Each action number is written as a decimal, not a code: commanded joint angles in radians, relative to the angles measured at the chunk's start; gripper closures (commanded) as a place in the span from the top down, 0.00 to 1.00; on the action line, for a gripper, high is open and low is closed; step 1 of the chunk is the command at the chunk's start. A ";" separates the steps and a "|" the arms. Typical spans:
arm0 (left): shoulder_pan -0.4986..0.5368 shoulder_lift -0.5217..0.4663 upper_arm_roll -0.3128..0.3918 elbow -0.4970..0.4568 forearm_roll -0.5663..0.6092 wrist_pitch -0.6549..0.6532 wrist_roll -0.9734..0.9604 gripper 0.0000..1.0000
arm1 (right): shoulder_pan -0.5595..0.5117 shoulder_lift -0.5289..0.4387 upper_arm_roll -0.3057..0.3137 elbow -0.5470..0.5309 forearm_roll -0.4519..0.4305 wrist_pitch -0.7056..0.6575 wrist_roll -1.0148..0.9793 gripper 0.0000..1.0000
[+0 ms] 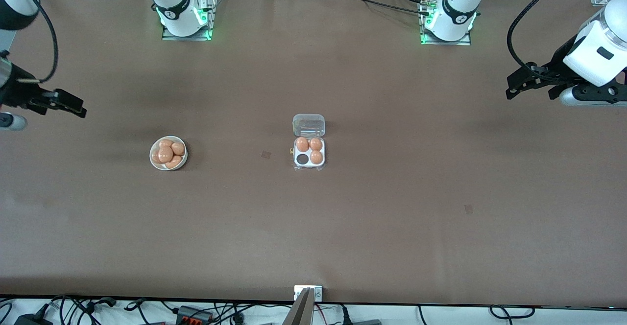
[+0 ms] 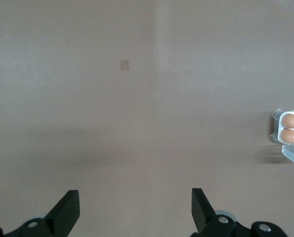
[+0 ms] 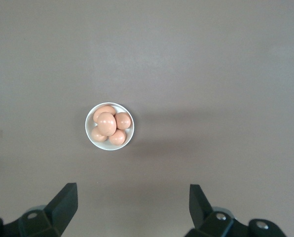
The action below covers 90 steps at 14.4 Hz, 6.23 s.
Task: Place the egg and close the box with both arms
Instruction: 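Move the right gripper down toward the white bowl of eggs, then lower the right gripper into the bowl and grasp one brown egg, then lift the egg and carry it with the right gripper to the carton, then lower the egg into the empty carton slot and open the right gripper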
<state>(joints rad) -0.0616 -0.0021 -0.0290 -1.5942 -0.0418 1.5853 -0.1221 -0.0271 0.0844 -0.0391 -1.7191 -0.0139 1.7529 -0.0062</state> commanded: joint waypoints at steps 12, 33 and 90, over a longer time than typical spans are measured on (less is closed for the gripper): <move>0.005 0.014 -0.005 0.034 0.014 -0.025 0.012 1.00 | 0.137 0.393 0.007 -0.001 -0.001 0.165 0.097 1.00; 0.005 0.014 -0.003 0.034 0.014 -0.027 0.012 1.00 | 0.145 0.494 0.008 0.006 0.012 0.204 0.112 0.29; 0.003 0.014 -0.006 0.034 0.014 -0.028 0.010 1.00 | 0.543 0.635 0.171 0.315 0.026 0.453 0.463 1.00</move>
<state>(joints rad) -0.0613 -0.0021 -0.0290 -1.5921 -0.0418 1.5787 -0.1221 0.5315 0.7601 0.1345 -1.4012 0.0179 2.2645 0.4378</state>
